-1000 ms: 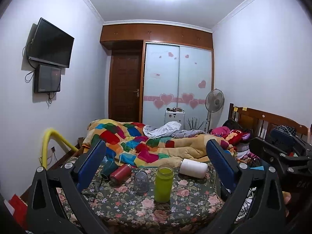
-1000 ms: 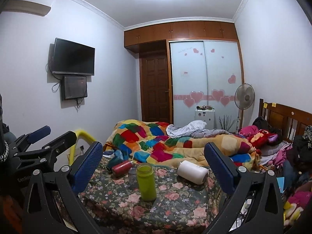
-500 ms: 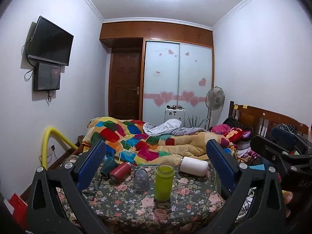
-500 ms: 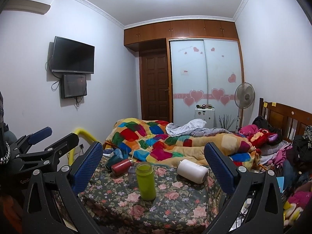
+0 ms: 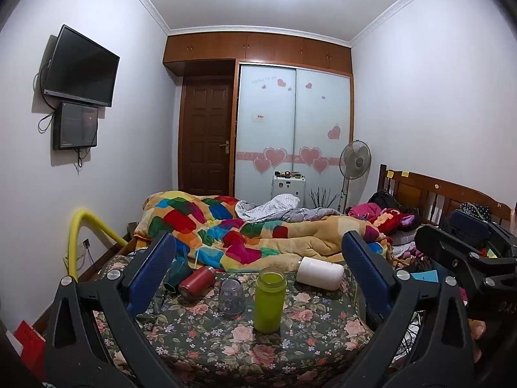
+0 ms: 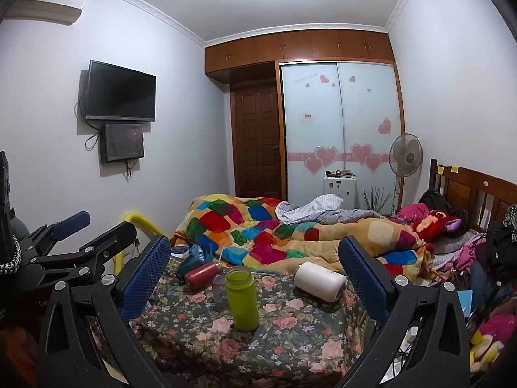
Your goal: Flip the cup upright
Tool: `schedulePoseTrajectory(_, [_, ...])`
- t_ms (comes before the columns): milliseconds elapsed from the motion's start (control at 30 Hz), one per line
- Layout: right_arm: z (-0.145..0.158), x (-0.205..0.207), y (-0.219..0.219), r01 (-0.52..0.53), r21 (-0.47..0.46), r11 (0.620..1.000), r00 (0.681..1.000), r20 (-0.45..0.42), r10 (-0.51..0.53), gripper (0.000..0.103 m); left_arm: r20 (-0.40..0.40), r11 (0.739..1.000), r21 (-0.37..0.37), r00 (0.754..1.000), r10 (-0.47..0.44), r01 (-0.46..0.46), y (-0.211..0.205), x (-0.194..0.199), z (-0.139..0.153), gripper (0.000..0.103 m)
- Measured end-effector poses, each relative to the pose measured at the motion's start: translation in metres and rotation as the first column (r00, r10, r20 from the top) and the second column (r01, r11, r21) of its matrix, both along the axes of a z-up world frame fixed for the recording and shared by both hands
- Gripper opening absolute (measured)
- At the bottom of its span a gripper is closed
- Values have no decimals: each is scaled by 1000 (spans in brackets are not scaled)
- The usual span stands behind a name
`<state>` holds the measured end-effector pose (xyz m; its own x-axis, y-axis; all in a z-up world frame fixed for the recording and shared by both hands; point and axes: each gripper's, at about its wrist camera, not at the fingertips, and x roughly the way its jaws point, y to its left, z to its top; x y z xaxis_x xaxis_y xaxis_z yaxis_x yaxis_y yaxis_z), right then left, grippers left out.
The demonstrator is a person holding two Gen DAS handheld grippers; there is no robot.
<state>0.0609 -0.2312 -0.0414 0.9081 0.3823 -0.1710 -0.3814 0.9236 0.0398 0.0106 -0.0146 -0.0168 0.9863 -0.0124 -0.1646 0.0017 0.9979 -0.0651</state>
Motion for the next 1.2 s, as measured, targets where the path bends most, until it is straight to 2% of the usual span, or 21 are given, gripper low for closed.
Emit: schedulePoseTrajectory(1200, [1, -1, 1, 3, 2, 1000, 1000, -2, -3, 103, -6, 1000, -10, 1000, -9, 9, -3, 4, -2, 103])
